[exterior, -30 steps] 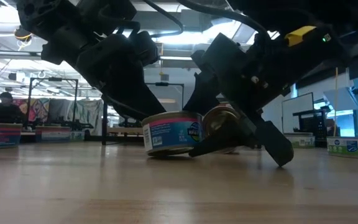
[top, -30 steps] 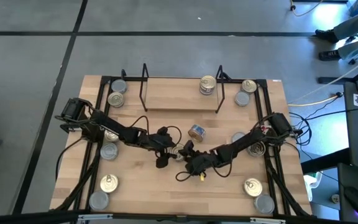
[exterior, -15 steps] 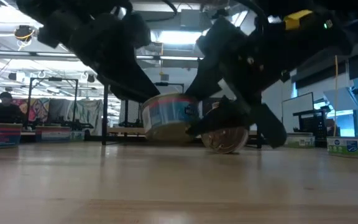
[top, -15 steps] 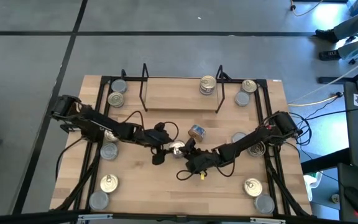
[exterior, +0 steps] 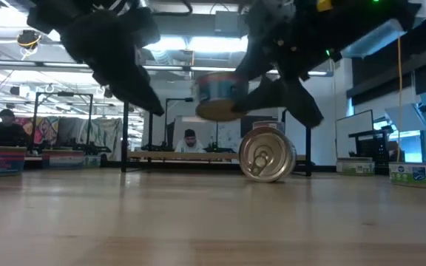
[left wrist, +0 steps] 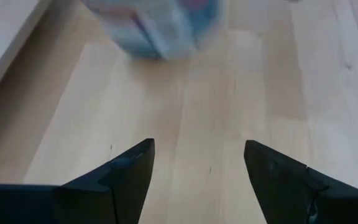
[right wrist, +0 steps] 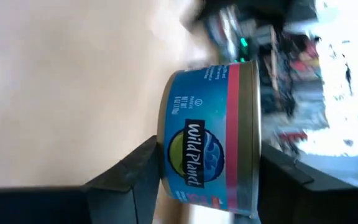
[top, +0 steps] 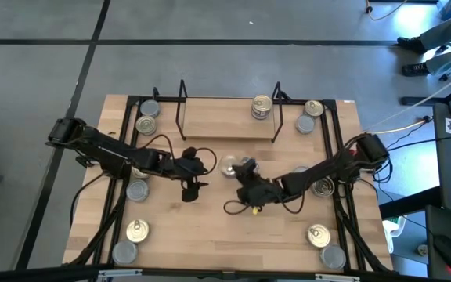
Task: Stack canned seafood by type on shelf
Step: Put the blue-pink tuna can on the shelf
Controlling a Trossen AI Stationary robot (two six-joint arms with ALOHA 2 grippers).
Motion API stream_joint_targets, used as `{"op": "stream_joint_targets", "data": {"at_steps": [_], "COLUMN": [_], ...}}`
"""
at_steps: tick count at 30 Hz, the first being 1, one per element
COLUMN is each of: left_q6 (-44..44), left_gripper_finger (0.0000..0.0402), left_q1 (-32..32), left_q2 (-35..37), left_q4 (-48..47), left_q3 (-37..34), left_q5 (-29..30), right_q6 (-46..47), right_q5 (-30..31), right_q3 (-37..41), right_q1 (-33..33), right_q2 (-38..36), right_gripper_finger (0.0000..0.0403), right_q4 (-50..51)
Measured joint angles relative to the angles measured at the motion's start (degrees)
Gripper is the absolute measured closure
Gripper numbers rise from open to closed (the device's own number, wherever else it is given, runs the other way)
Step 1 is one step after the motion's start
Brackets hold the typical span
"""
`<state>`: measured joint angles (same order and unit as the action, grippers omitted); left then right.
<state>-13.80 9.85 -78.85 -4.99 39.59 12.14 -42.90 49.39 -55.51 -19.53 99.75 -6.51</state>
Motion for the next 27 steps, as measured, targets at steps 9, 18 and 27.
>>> {"op": "stream_joint_targets", "data": {"at_steps": [9,18,27], "left_q6": [-4.4,-5.6,-5.4], "left_gripper_finger": [0.0153,0.0153,0.0153], "left_q1": [0.0,0.0,0.0], "left_q2": [0.0,0.0,0.0], "left_q4": [11.2,11.7,11.7], "left_q3": [-8.1,-9.4,-9.4], "left_q5": [1.6,3.6,3.6], "right_q6": [4.3,19.3,26.1], "right_q5": [4.0,-1.5,-9.4], "right_q3": [0.0,0.0,0.0], "right_q1": [11.4,22.7,27.5], "right_q2": [-6.8,-6.5,-6.1], "right_gripper_finger": [0.0207,0.0207,0.0207], "right_q4": [12.7,25.6,28.6]}}
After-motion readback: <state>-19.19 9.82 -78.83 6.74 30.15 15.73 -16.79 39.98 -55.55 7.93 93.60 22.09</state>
